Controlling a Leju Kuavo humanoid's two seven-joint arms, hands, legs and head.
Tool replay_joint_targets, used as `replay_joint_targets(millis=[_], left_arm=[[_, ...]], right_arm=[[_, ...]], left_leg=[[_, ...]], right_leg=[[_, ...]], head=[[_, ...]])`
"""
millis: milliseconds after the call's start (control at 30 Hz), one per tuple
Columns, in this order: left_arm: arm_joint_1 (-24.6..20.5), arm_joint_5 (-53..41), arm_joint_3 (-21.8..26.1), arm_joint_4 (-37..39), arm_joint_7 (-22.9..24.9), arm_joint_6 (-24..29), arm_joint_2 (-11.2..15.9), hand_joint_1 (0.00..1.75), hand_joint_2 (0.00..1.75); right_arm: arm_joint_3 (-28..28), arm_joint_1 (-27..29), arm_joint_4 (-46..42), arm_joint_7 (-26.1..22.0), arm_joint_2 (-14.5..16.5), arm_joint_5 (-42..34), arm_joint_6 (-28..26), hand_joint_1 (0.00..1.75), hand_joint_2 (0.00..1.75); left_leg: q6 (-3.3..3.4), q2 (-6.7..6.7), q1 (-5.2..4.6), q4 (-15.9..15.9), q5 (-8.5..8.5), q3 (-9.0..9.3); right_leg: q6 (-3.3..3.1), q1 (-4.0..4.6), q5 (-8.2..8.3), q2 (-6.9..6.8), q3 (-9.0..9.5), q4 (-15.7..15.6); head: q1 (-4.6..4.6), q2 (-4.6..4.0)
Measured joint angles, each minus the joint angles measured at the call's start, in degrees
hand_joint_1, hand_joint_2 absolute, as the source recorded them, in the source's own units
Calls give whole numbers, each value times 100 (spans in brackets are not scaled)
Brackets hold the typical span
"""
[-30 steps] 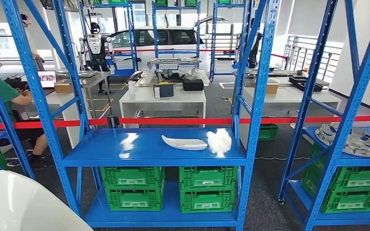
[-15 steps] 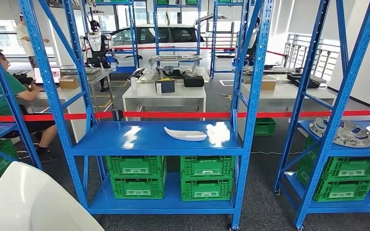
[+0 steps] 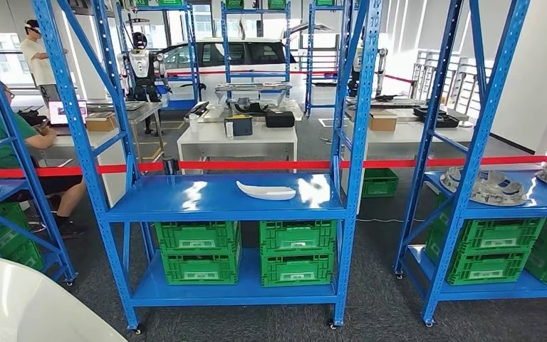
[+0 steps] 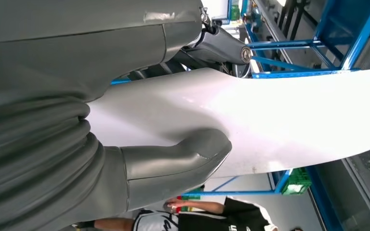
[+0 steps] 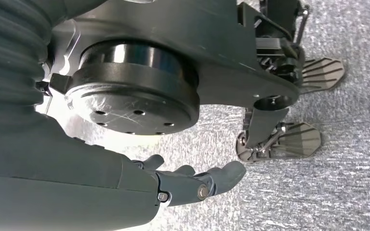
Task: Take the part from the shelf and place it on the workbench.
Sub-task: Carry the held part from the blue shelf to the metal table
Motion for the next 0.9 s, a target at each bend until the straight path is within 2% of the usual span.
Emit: replay_joint_targets(millis=[33,67,133,167,200,233,267,300,333,367,400,433,500,533,567,600,633,667,700,733,767,800,833,867,900], left_arm=[[78,-34,36,-37,-5,-4,-10,175,175],[145,-50,69,-69,-4,-8,-15,175,175],[234,-21,132,-114,5,-13,-19,175,175],[264,19,158,-125,14,-16,-19,175,175],[289,72,178,-128,33,-19,-19,175,175],[308,127,192,-129,57,-21,-19,175,175],[321,173,200,-129,82,-23,-19,175,175],[326,209,204,-129,104,-24,-19,175,175],[324,231,207,-131,118,-25,-19,175,175],[322,244,210,-139,125,-26,-19,175,175],[323,250,214,-145,128,-26,-19,175,175],[324,252,218,-152,130,-27,-19,175,175],[325,253,225,-157,131,-27,-19,175,175],[323,252,227,-158,132,-27,-20,175,175],[321,252,228,-159,132,-27,-20,175,175],[320,251,228,-159,133,-27,-21,175,175],[321,251,228,-160,133,-27,-21,175,175],[323,251,228,-160,133,-27,-21,175,175],[324,251,228,-159,136,-27,-21,175,175],[325,254,228,-156,141,-27,-22,175,175],[327,258,230,-154,150,-27,-25,175,175],[329,262,235,-154,165,-27,-32,175,175],[335,266,249,-164,183,-26,-41,175,175],[345,268,269,-193,200,-22,-51,175,175],[360,270,298,-236,218,-18,-60,175,175]], right_arm=[[14,-6,0,-15,15,28,8,0,175],[28,-13,0,-38,29,51,14,0,175],[57,-26,0,-84,45,76,20,0,175],[73,-30,0,-100,49,83,22,0,175],[89,-33,0,-104,50,88,23,0,175],[106,-36,0,-103,50,95,23,0,175],[119,-38,0,-103,50,103,23,0,175],[128,-42,0,-102,50,114,23,0,175],[133,-45,0,-103,50,124,23,0,175],[137,-48,0,-104,50,133,23,0,175],[138,-50,0,-105,51,140,23,0,175],[139,-51,0,-105,53,144,23,0,175],[141,-44,1,-104,65,147,23,0,175],[143,-38,1,-101,71,148,23,0,175],[147,-30,2,-101,78,147,23,0,175],[151,-27,2,-101,82,147,23,0,175],[157,-28,2,-101,86,147,23,0,175],[163,-31,2,-102,89,147,23,0,175],[169,-35,2,-104,89,148,23,0,175],[175,-37,2,-109,89,150,23,0,175],[180,-38,2,-121,87,156,23,0,175],[186,-40,2,-142,83,165,23,0,175],[196,-46,2,-164,76,174,26,0,175],[208,-55,2,-183,65,185,28,0,175],[222,-65,2,-194,53,196,31,0,175]], left_leg=[[-33,-14,7,61,-90,-35],[-64,-27,12,226,-295,-92],[-111,-41,26,846,-883,-248],[-128,-42,30,1205,-1097,-306],[-137,-42,31,1471,-1166,-311],[-139,-42,32,1587,-1101,-245],[-134,-42,34,1513,-947,-85],[-123,-44,35,1253,-796,173],[-106,-50,33,846,-758,505],[-82,-59,21,388,-810,834],[-55,-67,3,34,-892,1059],[-21,-73,-20,-191,-966,1176],[72,-61,-46,-280,-895,1123],[130,-49,-45,-285,-830,1069],[183,-35,-39,-293,-755,999],[221,-22,-32,-295,-676,914],[242,-19,-34,-291,-598,828],[249,-15,-36,-284,-516,733],[247,-12,-38,-272,-435,634],[241,-10,-38,-251,-355,524],[230,-8,-36,-221,-279,399],[214,-9,-31,-182,-210,273],[192,-10,-27,-131,-151,160],[164,-8,-27,-76,-104,68],[132,-1,-29,-36,-58,9]], right_leg=[[-44,-6,53,-13,-43,-15],[-86,-16,118,-27,-100,-33],[-133,-15,247,-48,-248,-36],[-137,-8,315,-56,-331,-27],[-134,-1,384,-66,-422,-15],[-127,4,454,-75,-522,1],[-117,8,524,-82,-626,22],[-104,10,592,-88,-727,43],[-85,15,654,-87,-808,63],[-61,19,713,-85,-867,81],[-36,18,775,-84,-898,84],[-6,10,840,-83,-915,74],[66,-20,943,-76,-939,44],[103,-33,873,-66,-972,84],[135,-41,673,-54,-1028,222],[157,-52,364,-44,-1102,479],[176,-55,14,-37,-1182,836],[188,-58,-257,-35,-1245,1229],[195,-61,-381,-32,-1268,1566],[195,-60,-344,-31,-1223,1767],[190,-59,-195,-29,-1089,1779],[180,-57,-27,-28,-859,1597],[167,-55,48,-26,-513,1223],[150,-42,-2,-24,-137,732],[129,-28,-112,-21,158,320]], head=[[-2,0],[-4,-1],[-10,-1],[-12,-1],[-11,-1],[-12,-1],[-12,-1],[-12,0],[-11,0],[-10,1],[-7,1],[-5,1],[-3,0],[-3,-1],[-1,-2],[2,-2],[6,-2],[8,-2],[8,-2],[10,-2],[11,-2],[13,-2],[14,-2],[14,-1],[14,-1]])
